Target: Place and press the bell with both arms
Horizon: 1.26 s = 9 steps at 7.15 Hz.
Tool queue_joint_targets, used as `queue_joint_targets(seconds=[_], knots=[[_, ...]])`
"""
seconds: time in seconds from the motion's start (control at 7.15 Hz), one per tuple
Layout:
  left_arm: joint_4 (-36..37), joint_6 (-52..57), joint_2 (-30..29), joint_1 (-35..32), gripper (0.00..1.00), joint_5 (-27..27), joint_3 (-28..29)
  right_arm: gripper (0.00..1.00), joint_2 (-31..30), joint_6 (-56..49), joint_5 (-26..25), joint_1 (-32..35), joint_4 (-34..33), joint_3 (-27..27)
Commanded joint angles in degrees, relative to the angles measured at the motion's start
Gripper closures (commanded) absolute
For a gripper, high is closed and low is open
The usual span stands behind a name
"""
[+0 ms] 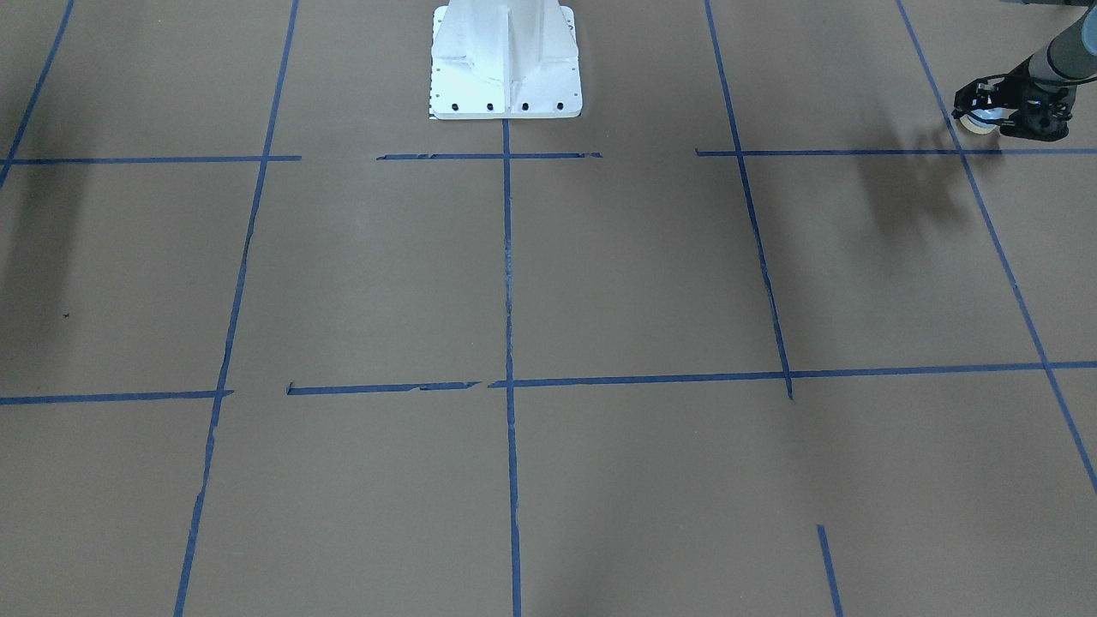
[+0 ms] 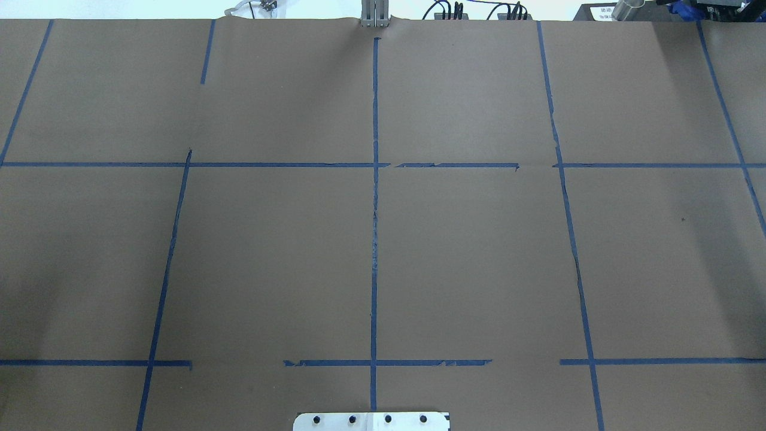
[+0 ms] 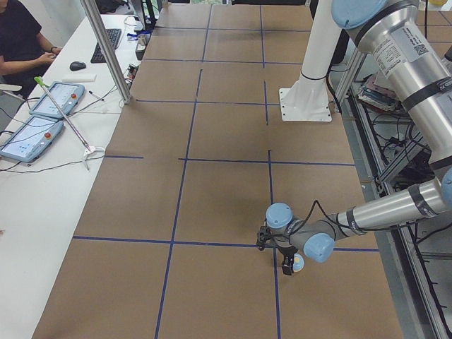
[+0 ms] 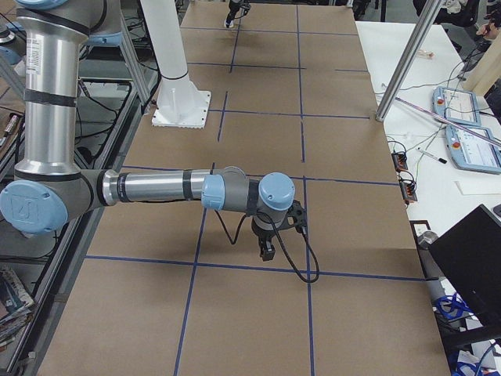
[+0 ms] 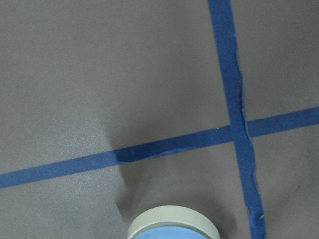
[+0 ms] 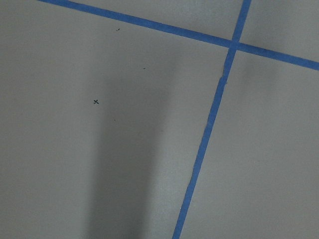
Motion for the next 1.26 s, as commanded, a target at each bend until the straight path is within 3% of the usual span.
queue_joint_targets(seconds=[0.0, 0.56, 0.7, 0.84, 0.98, 1.12], knots=[[-0.09, -0.02, -0.36, 0.09, 0.0, -0.45, 0.39, 0.0, 0.0, 0.0, 0.0, 0.0, 0.0, 0.13], [-0.09, -0.02, -0.36, 0.26, 0.15, -0.63, 0.83, 0.0, 0.0, 0.09, 0.0, 0.0, 0.0, 0.31], [-0.09, -0.02, -0.36, 0.26, 0.36, -0.71, 0.83, 0.0, 0.0, 0.09, 0.0, 0.0, 0.0, 0.31], [-0.26, 0.06, -0.36, 0.26, 0.71, -2.28, 0.65, 0.0, 0.0, 0.09, 0.0, 0.0, 0.0, 0.4], [-3.57, -0.11, -0.27, 0.09, 0.93, -4.91, 0.57, 0.0, 0.0, 0.09, 0.44, 0.0, 0.0, 0.48], [-8.74, -1.07, 0.25, -1.3, 0.98, -8.24, -1.78, 0.0, 0.0, 0.18, 0.87, 0.0, 0.0, 0.66]])
